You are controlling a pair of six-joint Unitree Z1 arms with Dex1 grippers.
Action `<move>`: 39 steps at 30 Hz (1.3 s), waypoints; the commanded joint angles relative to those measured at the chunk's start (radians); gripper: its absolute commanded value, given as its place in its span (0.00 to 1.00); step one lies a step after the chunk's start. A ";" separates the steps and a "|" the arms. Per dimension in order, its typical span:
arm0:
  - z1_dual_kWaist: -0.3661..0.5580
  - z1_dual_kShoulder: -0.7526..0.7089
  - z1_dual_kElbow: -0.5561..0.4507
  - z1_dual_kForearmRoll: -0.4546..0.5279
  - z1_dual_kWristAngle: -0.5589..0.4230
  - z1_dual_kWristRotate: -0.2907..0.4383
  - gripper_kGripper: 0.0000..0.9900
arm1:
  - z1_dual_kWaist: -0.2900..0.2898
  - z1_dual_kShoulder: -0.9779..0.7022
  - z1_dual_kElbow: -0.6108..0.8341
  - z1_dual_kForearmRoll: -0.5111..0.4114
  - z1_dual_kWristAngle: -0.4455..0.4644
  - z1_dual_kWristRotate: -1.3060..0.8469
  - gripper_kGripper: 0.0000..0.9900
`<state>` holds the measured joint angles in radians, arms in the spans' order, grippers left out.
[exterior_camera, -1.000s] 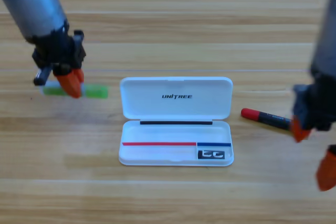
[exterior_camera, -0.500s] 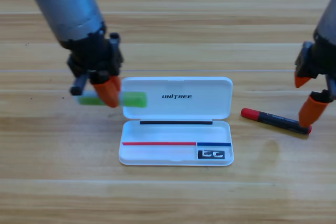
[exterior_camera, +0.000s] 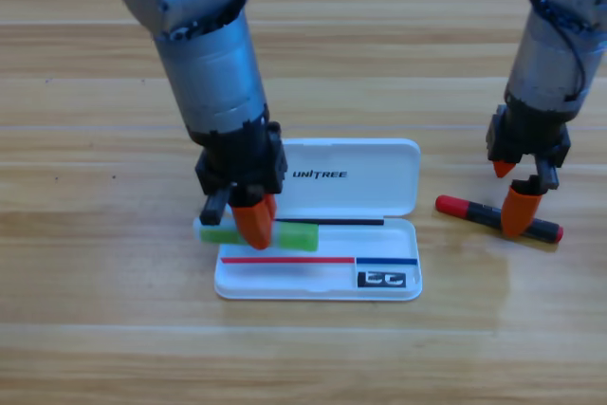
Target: Clean up eraser and pencils
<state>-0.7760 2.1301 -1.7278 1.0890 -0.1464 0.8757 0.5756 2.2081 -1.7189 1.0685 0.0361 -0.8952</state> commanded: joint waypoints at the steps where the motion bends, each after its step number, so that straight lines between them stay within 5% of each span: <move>1: -0.019 0.091 -0.015 -0.015 -0.013 -0.008 0.01 | 0.018 0.124 -0.034 -0.012 -0.038 -0.014 0.84; 14: -0.034 0.143 -0.044 -0.024 -0.021 -0.026 0.01 | 0.035 0.165 -0.057 -0.012 -0.047 -0.016 0.68; 19: -0.040 0.157 -0.058 -0.024 -0.027 -0.037 0.01 | 0.046 0.167 -0.057 -0.012 -0.032 -0.022 0.32; 22: -0.045 0.163 -0.065 -0.024 -0.028 -0.043 0.01 | 0.047 0.168 -0.057 -0.012 -0.025 -0.022 0.01; 39: -0.085 0.160 -0.072 -0.024 -0.028 -0.080 0.01 | 0.050 0.051 -0.005 -0.009 -0.036 -0.022 0.00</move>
<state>-0.8317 2.2420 -1.7955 1.0801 -0.1594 0.8113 0.5940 2.2867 -1.7769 1.0680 -0.0002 -0.9078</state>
